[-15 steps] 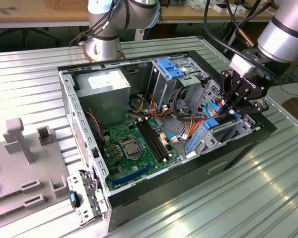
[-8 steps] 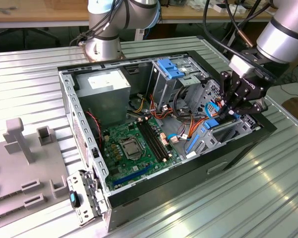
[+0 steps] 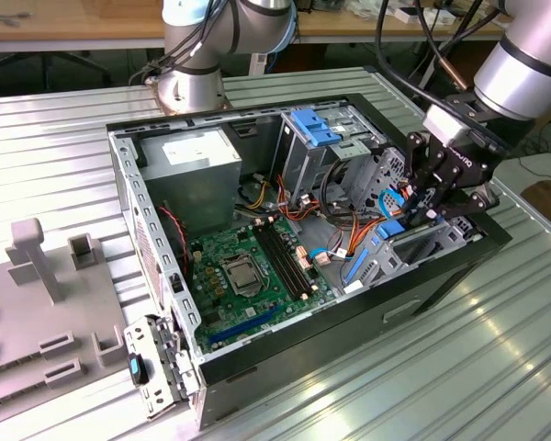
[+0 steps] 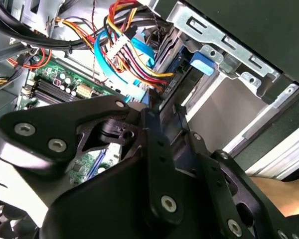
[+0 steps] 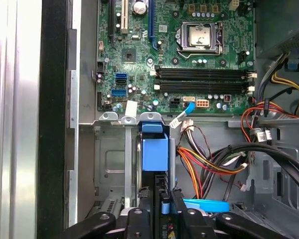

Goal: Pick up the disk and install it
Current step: 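Insert the second disk wire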

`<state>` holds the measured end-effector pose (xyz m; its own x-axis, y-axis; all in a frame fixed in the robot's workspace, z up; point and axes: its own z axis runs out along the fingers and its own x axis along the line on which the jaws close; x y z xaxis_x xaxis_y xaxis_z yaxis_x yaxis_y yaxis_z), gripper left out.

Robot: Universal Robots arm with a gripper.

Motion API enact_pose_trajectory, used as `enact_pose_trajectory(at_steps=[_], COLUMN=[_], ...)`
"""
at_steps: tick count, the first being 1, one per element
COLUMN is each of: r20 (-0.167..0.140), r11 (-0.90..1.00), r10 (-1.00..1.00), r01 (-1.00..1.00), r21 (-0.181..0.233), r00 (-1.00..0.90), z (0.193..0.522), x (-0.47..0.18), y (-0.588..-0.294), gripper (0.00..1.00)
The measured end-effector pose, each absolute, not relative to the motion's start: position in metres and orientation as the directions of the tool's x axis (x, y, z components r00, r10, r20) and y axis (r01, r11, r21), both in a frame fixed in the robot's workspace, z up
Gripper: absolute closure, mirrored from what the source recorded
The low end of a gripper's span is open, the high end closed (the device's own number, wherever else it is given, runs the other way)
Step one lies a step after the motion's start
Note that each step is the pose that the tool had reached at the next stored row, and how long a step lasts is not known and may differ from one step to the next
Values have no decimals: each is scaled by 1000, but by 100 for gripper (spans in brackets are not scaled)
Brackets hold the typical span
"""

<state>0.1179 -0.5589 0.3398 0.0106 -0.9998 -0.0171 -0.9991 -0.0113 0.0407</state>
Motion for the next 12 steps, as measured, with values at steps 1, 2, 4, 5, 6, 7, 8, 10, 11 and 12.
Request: enact_pose_trajectory(at_steps=[1, 2, 4, 5, 6, 7, 8, 10, 11, 12], r20=[-17, -17, -17, -17, -17, -17, -17, -17, -17, -17], r11=[-11, -11, -11, -11, -11, -11, -11, -11, -11, -11], r10=[-1000, -1000, -1000, -1000, -1000, -1000, -1000, -1000, -1000, -1000], r01=[-999, -999, -999, -999, -999, -999, -999, -999, -999, -999], r21=[41, 41, 39, 39, 39, 39, 39, 38, 38, 38], r00=[11, 11, 11, 11, 11, 11, 11, 11, 11, 11], z=[340, 343, 348, 350, 350, 350, 350, 350, 350, 350], x=[118, 118, 118, 118, 118, 118, 118, 118, 118, 118], y=[-559, -559, -559, -559, -559, -559, -559, -559, -559, -559], gripper=[70, 70, 70, 70, 71, 78, 84, 89, 89, 89])
